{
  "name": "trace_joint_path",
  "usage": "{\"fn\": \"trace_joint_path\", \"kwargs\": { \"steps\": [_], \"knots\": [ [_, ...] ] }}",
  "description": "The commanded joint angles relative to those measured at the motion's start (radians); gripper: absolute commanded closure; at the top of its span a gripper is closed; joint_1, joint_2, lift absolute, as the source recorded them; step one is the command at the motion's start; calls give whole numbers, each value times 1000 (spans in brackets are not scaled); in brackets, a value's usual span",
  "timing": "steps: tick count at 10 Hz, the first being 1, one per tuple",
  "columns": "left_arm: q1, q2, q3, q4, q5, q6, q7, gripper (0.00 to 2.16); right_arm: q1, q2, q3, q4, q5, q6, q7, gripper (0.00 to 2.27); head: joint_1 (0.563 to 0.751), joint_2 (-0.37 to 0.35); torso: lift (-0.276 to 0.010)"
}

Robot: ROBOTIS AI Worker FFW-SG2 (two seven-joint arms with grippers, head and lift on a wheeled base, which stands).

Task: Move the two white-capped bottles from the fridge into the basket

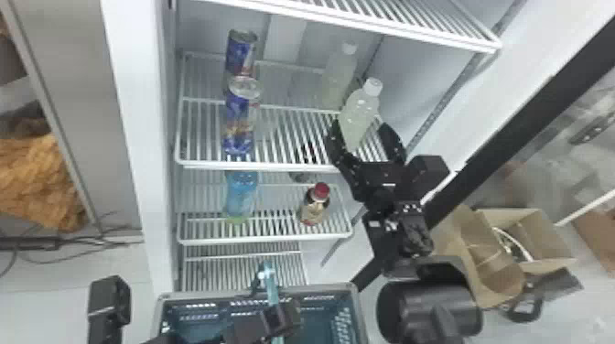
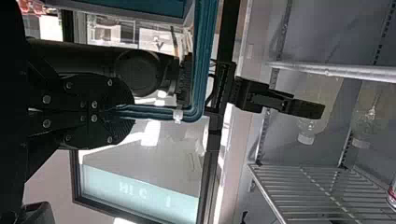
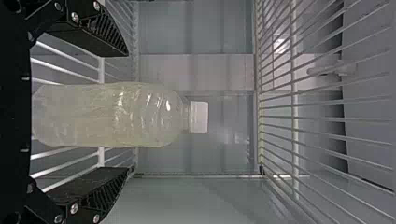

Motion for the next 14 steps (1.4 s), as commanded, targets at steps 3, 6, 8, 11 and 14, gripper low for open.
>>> {"fn": "trace_joint_path", "kwargs": {
  "steps": [3, 6, 8, 11, 14],
  "knots": [
    [-4, 0, 0, 0, 0, 0, 0, 1185, -65, -1, 9, 58, 13, 3, 0, 222, 695, -350, 0],
    [-1, 0, 2, 0, 0, -2, -2, 1185, -77, 1, 5, 60, 13, 15, -6, 608, 695, -350, 0],
    [-1, 0, 0, 0, 0, -2, -2, 1185, -72, -1, 7, 46, 13, 15, -14, 788, 695, -350, 0],
    [1, -2, 2, 0, 0, -5, -2, 1185, -55, -3, 7, 11, 7, 0, -21, 831, 695, -350, 0],
    [-1, 0, 2, 0, 0, -5, -2, 1185, -9, -9, 11, -75, -27, 5, -20, 831, 695, -350, 0]
  ]
}}
